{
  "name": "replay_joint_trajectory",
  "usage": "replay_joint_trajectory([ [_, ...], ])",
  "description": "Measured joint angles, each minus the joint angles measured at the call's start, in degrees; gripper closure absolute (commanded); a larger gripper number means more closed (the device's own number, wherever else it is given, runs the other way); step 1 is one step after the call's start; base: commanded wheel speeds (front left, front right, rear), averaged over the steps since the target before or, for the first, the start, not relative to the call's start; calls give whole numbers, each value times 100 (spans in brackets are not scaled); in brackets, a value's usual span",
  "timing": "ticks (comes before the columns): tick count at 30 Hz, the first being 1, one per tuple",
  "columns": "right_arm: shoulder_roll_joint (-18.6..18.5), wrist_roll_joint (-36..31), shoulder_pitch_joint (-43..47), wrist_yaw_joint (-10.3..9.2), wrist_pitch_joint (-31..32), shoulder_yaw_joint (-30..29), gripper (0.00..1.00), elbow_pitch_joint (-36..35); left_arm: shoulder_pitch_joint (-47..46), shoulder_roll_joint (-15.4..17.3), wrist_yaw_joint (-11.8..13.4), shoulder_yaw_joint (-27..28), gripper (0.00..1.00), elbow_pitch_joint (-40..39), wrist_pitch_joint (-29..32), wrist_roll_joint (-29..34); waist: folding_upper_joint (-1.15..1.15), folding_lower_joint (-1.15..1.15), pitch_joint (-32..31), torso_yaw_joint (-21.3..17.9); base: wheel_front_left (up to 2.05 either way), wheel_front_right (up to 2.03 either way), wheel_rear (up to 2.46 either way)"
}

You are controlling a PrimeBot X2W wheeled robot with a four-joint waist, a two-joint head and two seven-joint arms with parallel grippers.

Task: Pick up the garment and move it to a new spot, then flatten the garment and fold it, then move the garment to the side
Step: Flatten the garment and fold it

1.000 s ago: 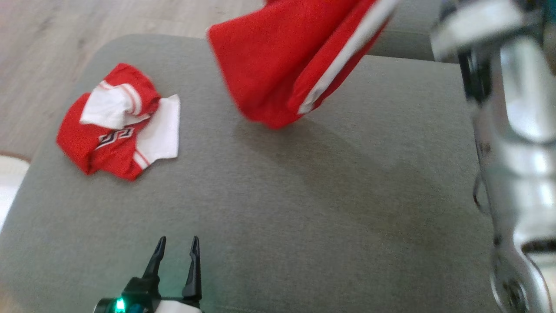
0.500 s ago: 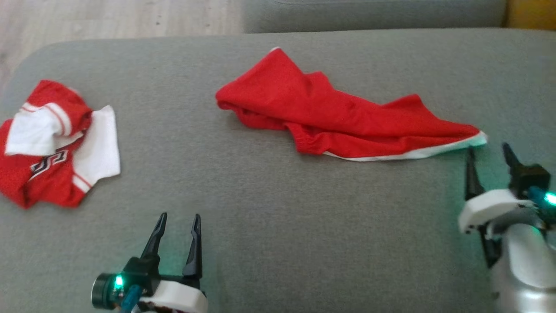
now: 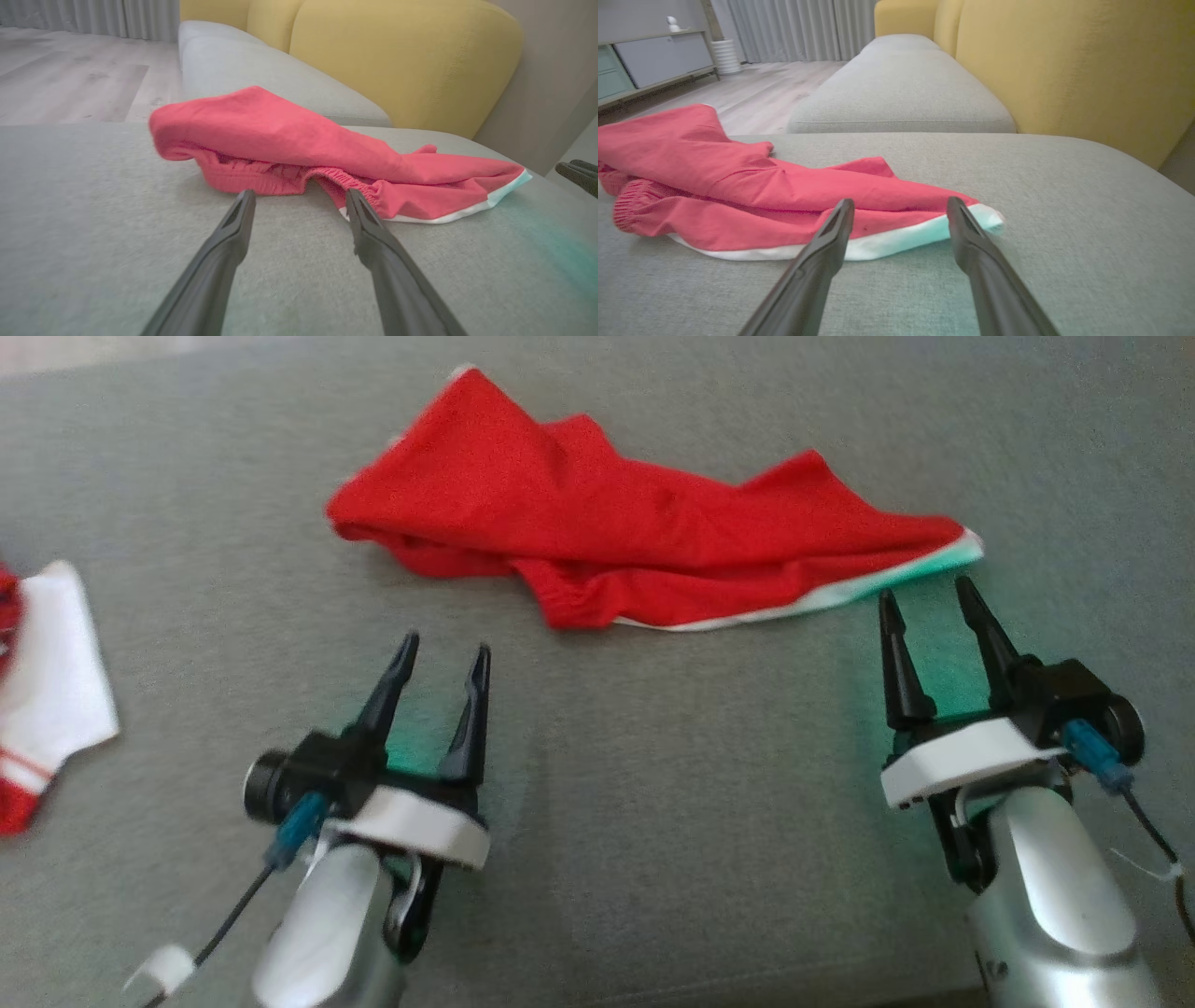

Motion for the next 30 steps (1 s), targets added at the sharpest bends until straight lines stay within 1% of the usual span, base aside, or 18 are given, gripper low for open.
replay_joint_trajectory([
  [5, 12, 185, -161, 0, -1, 172, 0, -63, -508, 103, -37, -788, 0, 342, -1, -695, 0, 0, 323, -414, 0, 0, 0],
  [7, 11, 235, -174, 0, -1, 182, 0, -112, -589, 236, -41, -1077, 0, 370, -1, -951, 0, 0, 428, -566, 0, 0, 0],
  [10, 12, 281, -173, 0, -1, 198, 0, -162, -716, 425, -41, -1154, 0, 343, -9, -1113, 0, -1, 571, -740, 0, 0, 0],
  [16, 12, 428, -175, 0, -1, 297, 0, -247, -937, 511, -33, -1125, 0, 204, -45, -1198, 0, -1, 757, -901, 0, 0, 0],
  [17, 13, 445, -177, 0, -1, 328, 0, -250, -953, 520, -33, -1123, 2, 163, -45, -1236, 0, -1, 772, -907, 0, 0, 0],
  [18, 13, 445, -177, 0, -1, 328, 0, -250, -953, 520, -33, -1123, 100, 163, -45, -1236, 0, -1, 772, -907, 0, 0, 0],
  [21, 14, 471, -181, 0, -1, 346, 0, -250, -959, 547, -34, -1135, 100, 89, -44, -1249, 0, 0, 775, -883, 0, 0, 0],
  [25, 14, 487, -177, 0, -1, 333, 0, -209, -892, 527, -42, -1023, 100, -122, -16, -1227, 0, 0, 617, -785, 0, 0, 0],
  [30, 14, 486, -63, 0, -1, 213, 0, -90, -277, 424, -42, -893, 100, -599, -18, -1047, 0, -1, 283, -472, 0, 0, 0],
])
